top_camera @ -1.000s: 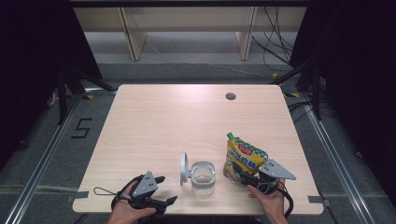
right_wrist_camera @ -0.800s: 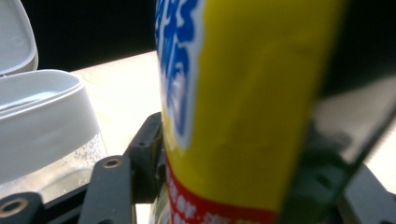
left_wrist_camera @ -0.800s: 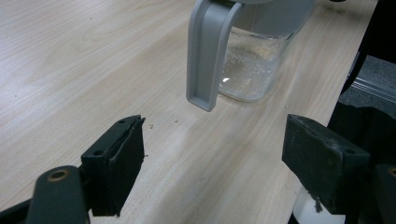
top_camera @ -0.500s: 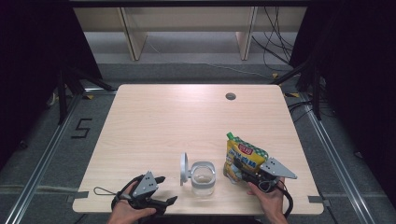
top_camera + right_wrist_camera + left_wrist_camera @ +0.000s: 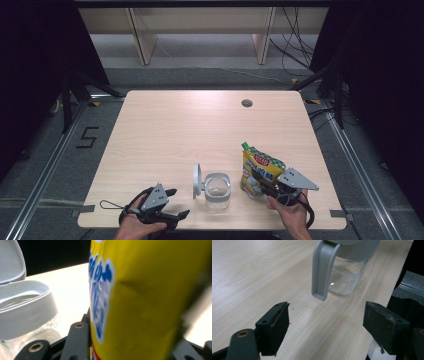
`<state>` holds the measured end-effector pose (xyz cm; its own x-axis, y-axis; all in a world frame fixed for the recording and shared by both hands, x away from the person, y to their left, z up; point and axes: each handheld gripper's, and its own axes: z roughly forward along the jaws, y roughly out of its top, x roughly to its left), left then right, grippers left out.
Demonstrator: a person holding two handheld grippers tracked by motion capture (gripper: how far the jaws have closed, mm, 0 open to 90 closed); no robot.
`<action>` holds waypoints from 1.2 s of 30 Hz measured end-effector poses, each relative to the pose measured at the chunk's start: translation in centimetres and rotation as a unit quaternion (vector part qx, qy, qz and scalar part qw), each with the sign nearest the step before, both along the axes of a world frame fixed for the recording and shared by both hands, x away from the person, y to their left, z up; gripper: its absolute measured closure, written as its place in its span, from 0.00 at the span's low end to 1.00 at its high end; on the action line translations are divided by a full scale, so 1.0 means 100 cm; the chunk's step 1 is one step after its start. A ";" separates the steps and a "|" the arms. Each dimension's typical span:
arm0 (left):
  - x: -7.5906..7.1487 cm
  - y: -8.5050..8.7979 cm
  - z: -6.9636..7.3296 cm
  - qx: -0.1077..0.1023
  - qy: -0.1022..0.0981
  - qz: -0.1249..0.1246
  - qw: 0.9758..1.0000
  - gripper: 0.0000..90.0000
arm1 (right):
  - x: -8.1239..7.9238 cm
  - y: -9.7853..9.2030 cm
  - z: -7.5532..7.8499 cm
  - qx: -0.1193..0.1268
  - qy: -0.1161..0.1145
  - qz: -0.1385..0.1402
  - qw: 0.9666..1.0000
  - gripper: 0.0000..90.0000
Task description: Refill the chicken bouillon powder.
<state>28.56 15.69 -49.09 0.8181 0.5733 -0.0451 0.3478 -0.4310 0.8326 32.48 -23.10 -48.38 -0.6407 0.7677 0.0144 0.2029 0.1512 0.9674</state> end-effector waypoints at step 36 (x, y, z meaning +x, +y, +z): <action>-0.001 0.000 -0.001 -0.005 0.004 0.014 1.000 0.23 | -0.063 0.031 0.049 -0.422 -0.208 0.057 0.881 0.73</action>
<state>28.50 15.69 -49.24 0.8015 0.5952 -0.0578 0.3663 -0.4122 0.8342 26.21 -19.97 -43.45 -0.5293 0.3231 -0.7845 -0.2054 0.8483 0.4880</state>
